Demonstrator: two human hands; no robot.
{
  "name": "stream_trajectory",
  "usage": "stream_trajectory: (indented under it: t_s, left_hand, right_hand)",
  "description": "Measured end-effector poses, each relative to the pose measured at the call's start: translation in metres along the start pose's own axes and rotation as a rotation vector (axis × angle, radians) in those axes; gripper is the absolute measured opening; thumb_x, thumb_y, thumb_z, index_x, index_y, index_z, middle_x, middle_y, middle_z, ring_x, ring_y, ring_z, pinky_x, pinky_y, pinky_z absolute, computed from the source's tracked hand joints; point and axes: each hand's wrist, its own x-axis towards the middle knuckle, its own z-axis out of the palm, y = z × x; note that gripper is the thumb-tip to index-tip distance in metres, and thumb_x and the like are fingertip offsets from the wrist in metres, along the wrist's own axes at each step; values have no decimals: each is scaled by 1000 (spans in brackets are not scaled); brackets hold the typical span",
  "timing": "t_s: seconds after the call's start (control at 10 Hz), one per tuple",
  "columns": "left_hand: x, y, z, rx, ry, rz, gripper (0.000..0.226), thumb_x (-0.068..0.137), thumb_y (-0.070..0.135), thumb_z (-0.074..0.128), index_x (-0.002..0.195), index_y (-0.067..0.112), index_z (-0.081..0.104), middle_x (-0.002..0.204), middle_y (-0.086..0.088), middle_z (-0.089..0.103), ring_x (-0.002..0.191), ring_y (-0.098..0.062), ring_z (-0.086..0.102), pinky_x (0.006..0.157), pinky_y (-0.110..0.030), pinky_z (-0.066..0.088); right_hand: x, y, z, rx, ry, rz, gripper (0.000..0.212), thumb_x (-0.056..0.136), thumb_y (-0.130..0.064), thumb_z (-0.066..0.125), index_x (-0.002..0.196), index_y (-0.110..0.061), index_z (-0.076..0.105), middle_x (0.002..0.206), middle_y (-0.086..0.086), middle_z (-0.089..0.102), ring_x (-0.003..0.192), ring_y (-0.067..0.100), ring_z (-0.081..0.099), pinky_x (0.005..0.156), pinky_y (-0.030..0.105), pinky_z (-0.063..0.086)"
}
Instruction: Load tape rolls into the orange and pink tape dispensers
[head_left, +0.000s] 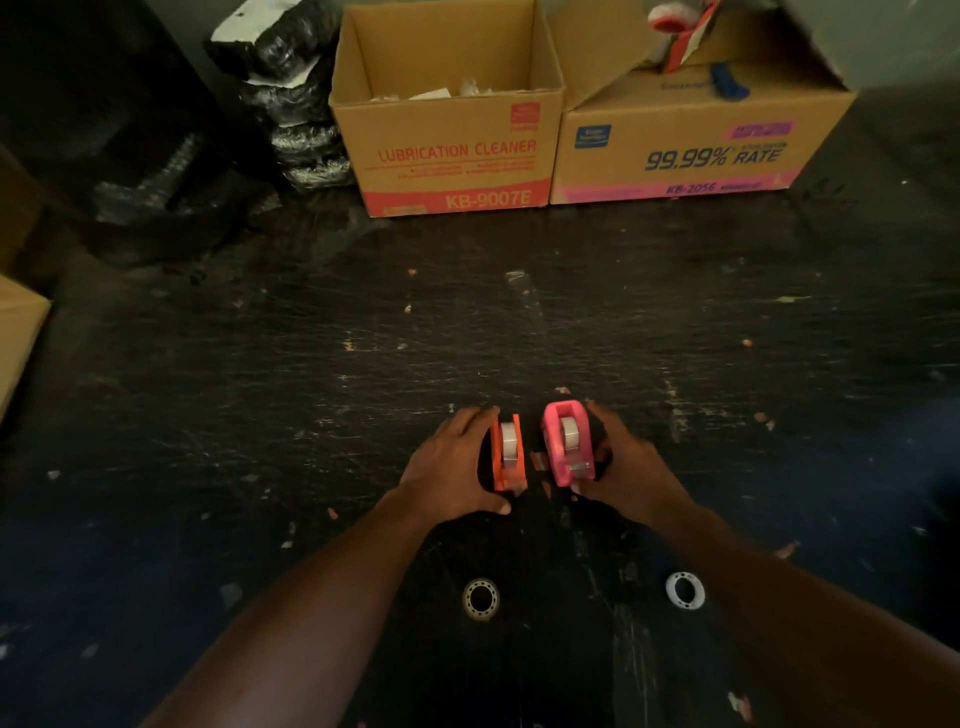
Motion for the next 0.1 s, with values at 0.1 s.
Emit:
stream_trajectory:
  t_s: [0.1]
  left_hand:
    - [-12,1,-7,-24,-30,-31,133,60,48,92,161,30,8,170,2,10,156,-24,17,123,-48,27]
  right_hand:
    - [-7,-3,-2,17,-14,38,112,78,-15,85,162,-25,12,138,7,62,133,26,57,112,42,44]
